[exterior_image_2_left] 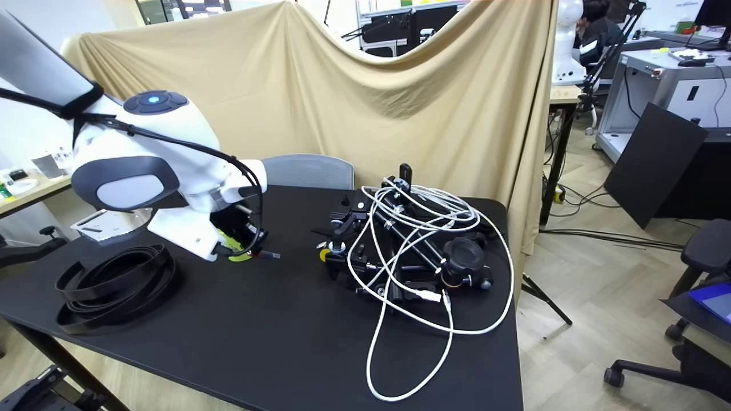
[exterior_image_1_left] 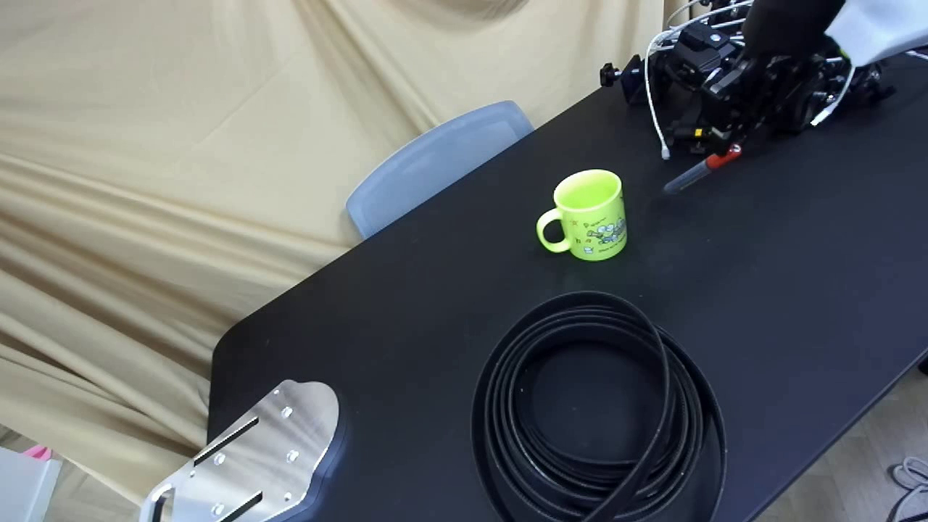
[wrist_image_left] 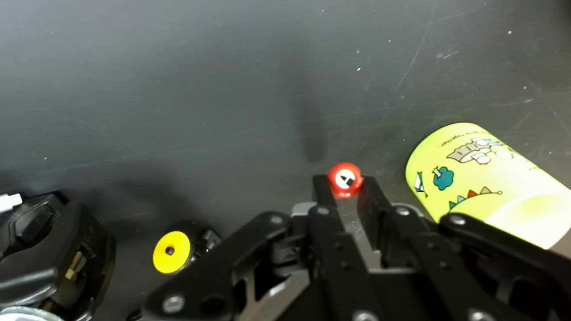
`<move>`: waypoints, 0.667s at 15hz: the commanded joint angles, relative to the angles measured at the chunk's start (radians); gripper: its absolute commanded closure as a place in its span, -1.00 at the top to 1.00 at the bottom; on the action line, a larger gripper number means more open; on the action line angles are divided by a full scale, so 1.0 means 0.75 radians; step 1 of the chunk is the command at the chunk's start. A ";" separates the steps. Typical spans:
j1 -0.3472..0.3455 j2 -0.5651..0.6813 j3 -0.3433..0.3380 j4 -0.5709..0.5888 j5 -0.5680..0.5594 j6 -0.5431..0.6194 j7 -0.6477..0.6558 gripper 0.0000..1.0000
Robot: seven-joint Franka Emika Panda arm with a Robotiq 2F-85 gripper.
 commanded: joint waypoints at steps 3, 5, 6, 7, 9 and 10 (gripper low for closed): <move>-0.047 0.065 0.020 0.071 0.109 0.005 -0.171 -0.90; -0.054 0.087 0.024 0.095 0.105 0.002 -0.189 -0.90; -0.055 0.102 0.025 0.109 0.104 -0.003 -0.191 -0.38; -0.056 0.115 0.027 0.120 0.100 -0.006 -0.191 -0.09; -0.054 0.142 0.034 0.141 0.094 -0.009 -0.187 0.16; -0.054 0.153 0.037 0.150 0.089 -0.013 -0.182 0.29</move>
